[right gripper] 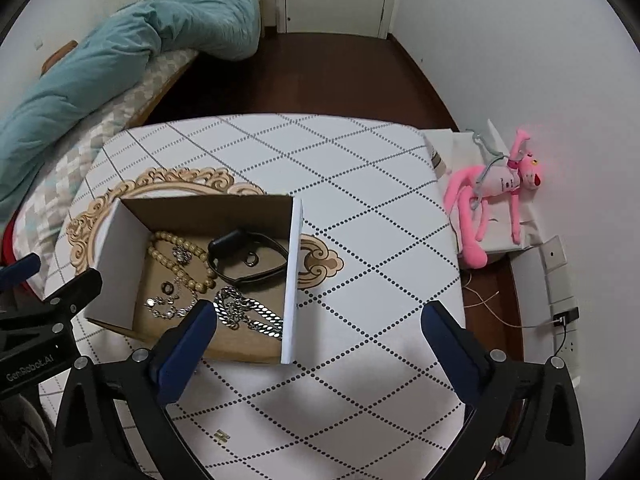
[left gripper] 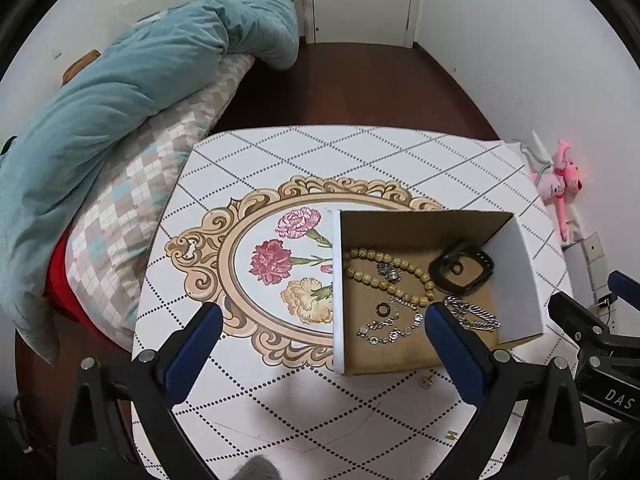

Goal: Organize jewelry
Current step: 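Lift both tools out of the box toward the loose gold charms, then pinch a gold charm with the right tool while the left tool pinches another gold charm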

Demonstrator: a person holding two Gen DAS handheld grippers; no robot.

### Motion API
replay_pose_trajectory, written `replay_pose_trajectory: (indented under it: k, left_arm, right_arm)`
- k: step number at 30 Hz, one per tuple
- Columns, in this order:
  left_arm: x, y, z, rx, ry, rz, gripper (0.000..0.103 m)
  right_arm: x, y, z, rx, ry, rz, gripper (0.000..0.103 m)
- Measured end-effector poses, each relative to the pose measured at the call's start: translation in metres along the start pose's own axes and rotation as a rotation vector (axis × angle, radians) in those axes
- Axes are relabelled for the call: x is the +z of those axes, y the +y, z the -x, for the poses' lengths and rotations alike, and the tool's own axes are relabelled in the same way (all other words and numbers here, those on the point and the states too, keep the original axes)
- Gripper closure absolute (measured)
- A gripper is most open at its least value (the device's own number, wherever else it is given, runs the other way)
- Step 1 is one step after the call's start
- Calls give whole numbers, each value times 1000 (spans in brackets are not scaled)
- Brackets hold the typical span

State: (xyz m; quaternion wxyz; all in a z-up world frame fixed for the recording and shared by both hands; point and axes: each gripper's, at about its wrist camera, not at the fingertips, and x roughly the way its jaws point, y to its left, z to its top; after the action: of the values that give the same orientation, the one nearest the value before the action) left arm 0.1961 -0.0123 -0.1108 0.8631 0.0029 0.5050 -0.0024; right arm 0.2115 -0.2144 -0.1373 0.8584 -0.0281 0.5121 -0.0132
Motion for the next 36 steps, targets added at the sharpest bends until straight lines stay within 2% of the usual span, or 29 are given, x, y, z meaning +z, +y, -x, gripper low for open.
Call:
replay_pose_trajectory:
  k: [6,12,16,25,26,28,32,33,34,36]
  left_arm:
    - [-7,-2,28,-30,-36,-5,0]
    - [-24,-2,39,-33,-18,-7,0]
    - [-44,3,30,-11,30,-16,0]
    - [-110,27,-30,84,192,-33,0]
    - [-116,31,-34,94,202,-32,0]
    - [-123,36,-39,107,216,-29,0]
    - [-131,43,-45,112,229,-22,0]
    - [-132,44,-45,104,226,-16,0]
    - [-133,45,-45,101,226,-13,0]
    - [-133,46,-44,100,224,-14,0]
  right_arm:
    - [-8,-1,33,6,-67,-23,0]
    - [-26,1,55,33,-84,-45,0]
    - [-48,6,45,50,-35,-40,0]
    - [-110,31,-11,110,97,-18,1]
    - [-115,35,-15,119,101,-12,4]
    - [-124,44,-26,132,119,3,16]
    - [-135,55,-40,167,133,20,34]
    - [-139,59,-42,163,135,33,44]
    - [-140,63,-41,152,110,50,48]
    - [-145,70,-40,126,87,78,51]
